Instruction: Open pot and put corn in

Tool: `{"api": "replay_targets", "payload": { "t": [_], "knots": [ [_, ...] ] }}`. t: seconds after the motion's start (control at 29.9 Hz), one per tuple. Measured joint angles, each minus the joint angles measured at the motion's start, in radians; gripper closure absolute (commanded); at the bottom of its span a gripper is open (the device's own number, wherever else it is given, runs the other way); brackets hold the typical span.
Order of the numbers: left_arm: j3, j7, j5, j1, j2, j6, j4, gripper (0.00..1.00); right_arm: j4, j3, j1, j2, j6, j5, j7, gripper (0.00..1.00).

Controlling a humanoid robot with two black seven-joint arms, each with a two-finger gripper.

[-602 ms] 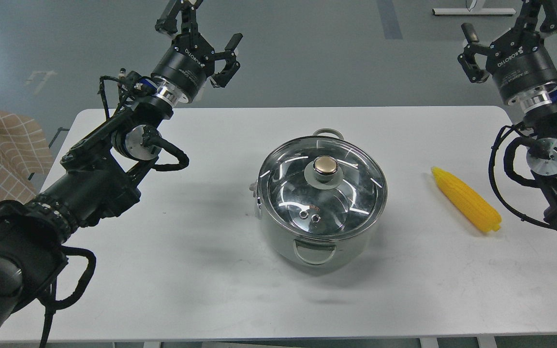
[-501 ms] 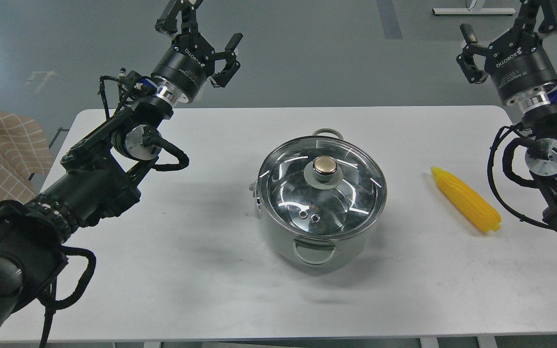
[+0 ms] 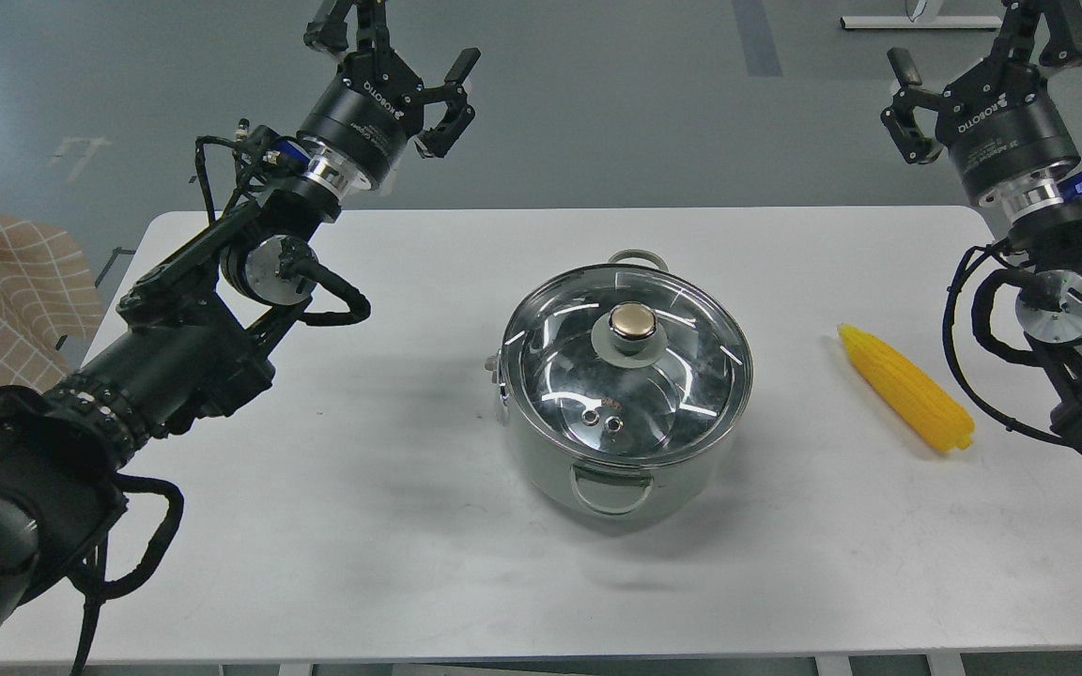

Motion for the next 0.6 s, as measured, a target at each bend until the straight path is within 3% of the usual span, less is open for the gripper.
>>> {"api": "replay_targets", "payload": {
  "t": [0.6],
  "knots": [
    [-0.013,-0.003,-0.010,0.006,0.037,0.018,-0.059,0.02,-0.002,-0.001,0.000,0.013,-0.003,0.000,0.000,0.00]
  ]
}}
